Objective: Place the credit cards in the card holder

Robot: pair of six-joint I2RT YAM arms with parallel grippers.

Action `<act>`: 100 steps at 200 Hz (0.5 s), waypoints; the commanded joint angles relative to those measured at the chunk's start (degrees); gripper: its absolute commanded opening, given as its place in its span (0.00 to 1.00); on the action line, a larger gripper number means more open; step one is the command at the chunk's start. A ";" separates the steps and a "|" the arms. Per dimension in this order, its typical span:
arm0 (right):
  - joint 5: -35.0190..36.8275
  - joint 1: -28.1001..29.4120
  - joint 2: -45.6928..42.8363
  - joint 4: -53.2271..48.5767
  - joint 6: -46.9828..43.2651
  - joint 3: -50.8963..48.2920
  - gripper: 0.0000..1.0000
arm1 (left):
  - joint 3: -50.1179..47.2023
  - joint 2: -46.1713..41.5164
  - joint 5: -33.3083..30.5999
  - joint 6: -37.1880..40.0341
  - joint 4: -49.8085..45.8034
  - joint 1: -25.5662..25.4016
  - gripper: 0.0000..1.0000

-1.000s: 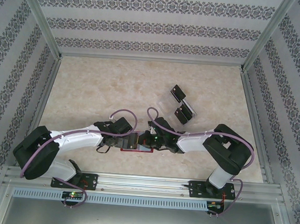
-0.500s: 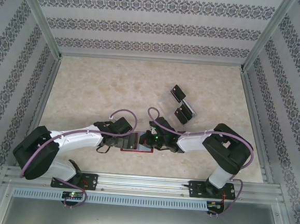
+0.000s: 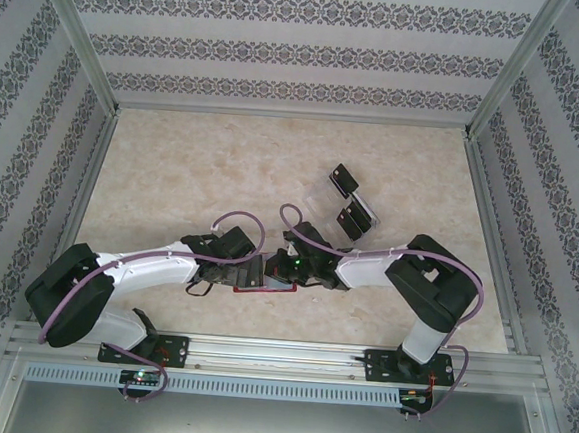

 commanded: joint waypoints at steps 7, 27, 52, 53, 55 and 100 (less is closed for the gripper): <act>0.13 1.19 1.51 -1.23 -1.54 1.82 0.00 | -0.87 -0.28 0.28 0.13 -2.25 -0.83 1.00; 0.30 1.41 1.79 -1.49 -1.55 1.92 0.00 | -0.43 -1.25 -0.53 -0.43 -2.63 -0.83 1.00; 0.47 1.44 1.99 -1.84 -1.54 1.92 0.00 | 0.72 -4.06 -2.70 -1.76 -3.78 -0.83 1.00; 0.47 1.42 1.98 -1.85 -1.54 1.92 0.00 | 0.79 -4.20 -2.81 -1.78 -3.89 -0.83 1.00; 0.48 1.42 2.03 -1.89 -1.48 1.92 0.00 | 0.89 -4.48 -3.01 -1.91 -3.98 -0.83 1.00; 0.25 1.50 2.36 -2.42 -1.71 2.27 0.00 | 2.76 -7.24 -7.95 -3.28 -9.10 -0.35 1.00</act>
